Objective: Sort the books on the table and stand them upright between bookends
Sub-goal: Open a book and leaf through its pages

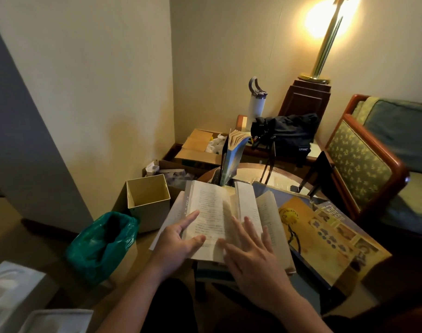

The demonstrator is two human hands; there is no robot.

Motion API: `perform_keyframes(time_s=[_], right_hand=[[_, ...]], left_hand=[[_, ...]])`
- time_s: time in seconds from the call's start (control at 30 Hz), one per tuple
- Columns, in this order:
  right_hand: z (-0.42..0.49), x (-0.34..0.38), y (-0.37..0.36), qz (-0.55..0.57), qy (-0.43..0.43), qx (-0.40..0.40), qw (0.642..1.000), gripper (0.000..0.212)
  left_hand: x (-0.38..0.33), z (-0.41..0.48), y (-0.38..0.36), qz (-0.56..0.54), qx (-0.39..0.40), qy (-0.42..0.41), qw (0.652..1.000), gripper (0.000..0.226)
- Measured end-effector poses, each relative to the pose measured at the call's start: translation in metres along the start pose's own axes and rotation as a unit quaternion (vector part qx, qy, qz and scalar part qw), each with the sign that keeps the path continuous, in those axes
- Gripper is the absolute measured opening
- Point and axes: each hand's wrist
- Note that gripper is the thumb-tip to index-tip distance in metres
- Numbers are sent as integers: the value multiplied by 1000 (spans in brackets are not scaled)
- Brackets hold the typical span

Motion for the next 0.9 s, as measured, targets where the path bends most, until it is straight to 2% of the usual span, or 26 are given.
perform_keyframes(time_s=[0.07, 0.2, 0.3, 0.5, 0.73, 0.9], right_hand=[[-10, -9, -1, 40, -33, -35, 998, 55], [-21, -17, 0, 168, -99, -90, 977, 84], [-26, -17, 7, 226, -132, -104, 960, 78], [-26, -13, 17, 196, -123, -34, 972, 65], [-13, -10, 19, 136, -80, -29, 987, 97], [-2, -5, 21, 81, -43, 4, 996, 82]], left_hand=[[-4, 0, -5, -36, 0, -4, 999, 60], [-7, -2, -15, -46, -11, -16, 999, 57], [-8, -4, -19, -67, -13, -15, 998, 56], [-4, -7, -15, -19, -25, -26, 999, 59], [-3, -3, -15, 9, -20, -14, 1000, 55], [-7, -1, -16, -50, -18, -4, 999, 50]])
Point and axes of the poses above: each hand's wrist, its own z-axis towards the middle knuckle, its own y-axis out of the back of the hand, x = y × z, and after that the axes turned 1 degree about -y, right-handed
